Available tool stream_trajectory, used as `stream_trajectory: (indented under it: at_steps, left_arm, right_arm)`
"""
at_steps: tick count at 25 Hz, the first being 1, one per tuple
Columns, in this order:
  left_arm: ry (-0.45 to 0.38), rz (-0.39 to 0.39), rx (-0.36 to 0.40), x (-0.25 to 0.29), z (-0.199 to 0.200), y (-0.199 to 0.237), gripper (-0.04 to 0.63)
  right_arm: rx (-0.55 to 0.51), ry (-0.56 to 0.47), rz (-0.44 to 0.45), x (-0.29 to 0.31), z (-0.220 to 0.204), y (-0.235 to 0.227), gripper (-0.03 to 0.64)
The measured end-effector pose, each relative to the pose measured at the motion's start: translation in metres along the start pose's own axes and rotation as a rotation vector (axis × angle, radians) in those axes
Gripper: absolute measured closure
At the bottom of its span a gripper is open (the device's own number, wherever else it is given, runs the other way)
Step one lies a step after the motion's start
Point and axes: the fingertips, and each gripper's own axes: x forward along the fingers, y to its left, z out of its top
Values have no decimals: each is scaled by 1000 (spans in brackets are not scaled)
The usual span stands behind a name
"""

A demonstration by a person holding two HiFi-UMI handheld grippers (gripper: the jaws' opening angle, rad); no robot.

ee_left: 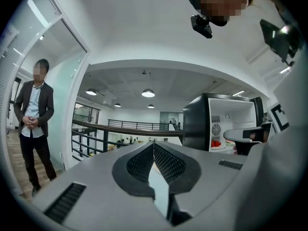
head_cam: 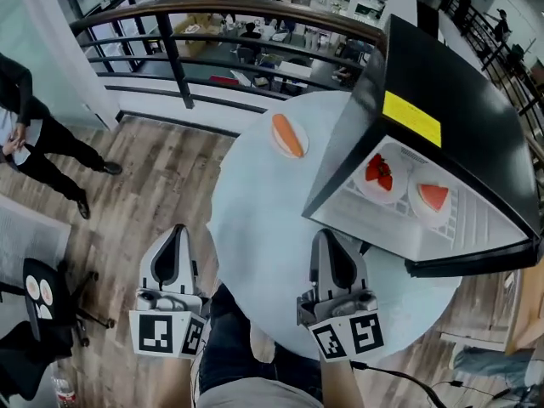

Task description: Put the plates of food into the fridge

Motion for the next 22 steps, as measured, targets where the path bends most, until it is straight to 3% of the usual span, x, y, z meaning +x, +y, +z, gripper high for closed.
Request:
stream_trajectory:
  at_steps: [6,12,22]
  left_arm:
    - [18,-78,-21,49,-3,55,588]
    - [48,-168,-57,89,-12,82,588]
    - [76,-277,-81,121,-16,83,588]
  right_arm:
    - [-18,-3,-33,62,-13,38,603]
    - [-36,0,-127,95,-21,45,603]
    - [-13,5,-233,106,-29,43,603]
